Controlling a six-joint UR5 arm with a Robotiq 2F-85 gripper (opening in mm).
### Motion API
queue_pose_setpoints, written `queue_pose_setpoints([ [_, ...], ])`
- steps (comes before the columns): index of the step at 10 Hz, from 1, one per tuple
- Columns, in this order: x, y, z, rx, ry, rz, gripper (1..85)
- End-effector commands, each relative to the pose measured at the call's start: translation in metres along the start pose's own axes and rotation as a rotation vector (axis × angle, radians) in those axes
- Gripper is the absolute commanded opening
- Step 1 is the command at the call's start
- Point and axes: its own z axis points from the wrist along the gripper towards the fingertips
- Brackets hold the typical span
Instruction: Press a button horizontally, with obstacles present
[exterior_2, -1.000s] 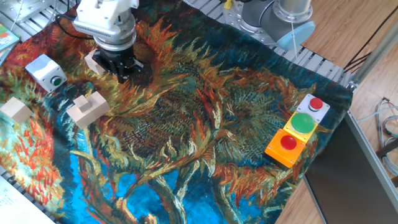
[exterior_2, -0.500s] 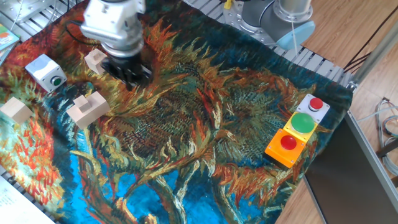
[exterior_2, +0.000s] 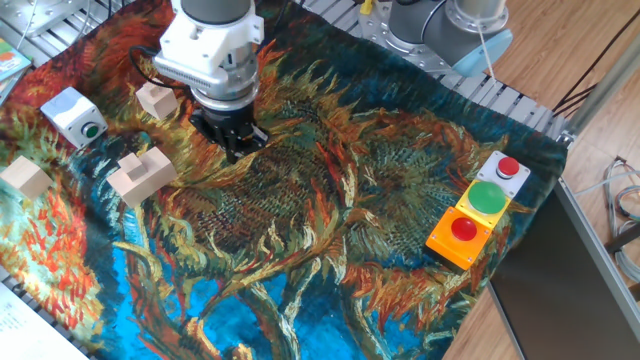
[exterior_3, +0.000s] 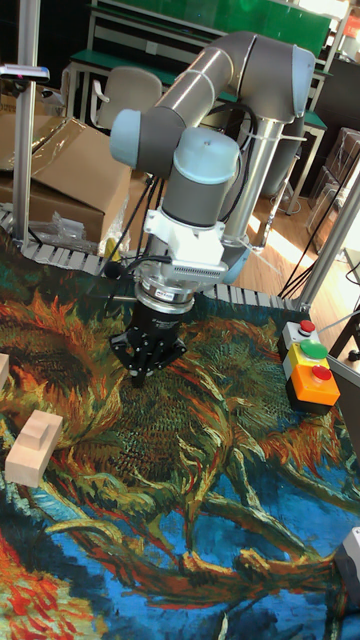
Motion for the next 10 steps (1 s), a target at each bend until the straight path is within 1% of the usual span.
queue_pose_setpoints([
  [1,0.011,-0.008,0.003,-0.082,-0.012,0.055,1.3],
  [2,0.013,-0.007,0.007,-0.082,-0.019,0.074,1.3],
  [3,0.006,0.021,0.007,-0.110,-0.034,0.135,1.3],
  [4,0.001,0.024,0.007,-0.106,-0.047,0.178,1.3],
  [5,0.001,0.025,0.007,-0.113,-0.047,0.229,1.3],
  [6,0.002,0.024,0.007,-0.108,-0.040,0.261,1.3],
  [7,0.005,0.015,0.008,-0.072,-0.033,0.255,1.3],
  [8,0.008,0.012,0.008,-0.061,-0.026,0.221,1.3],
  [9,0.010,0.012,0.008,-0.057,-0.017,0.184,1.3],
  [10,0.015,0.010,0.008,-0.049,0.002,0.155,1.3],
])
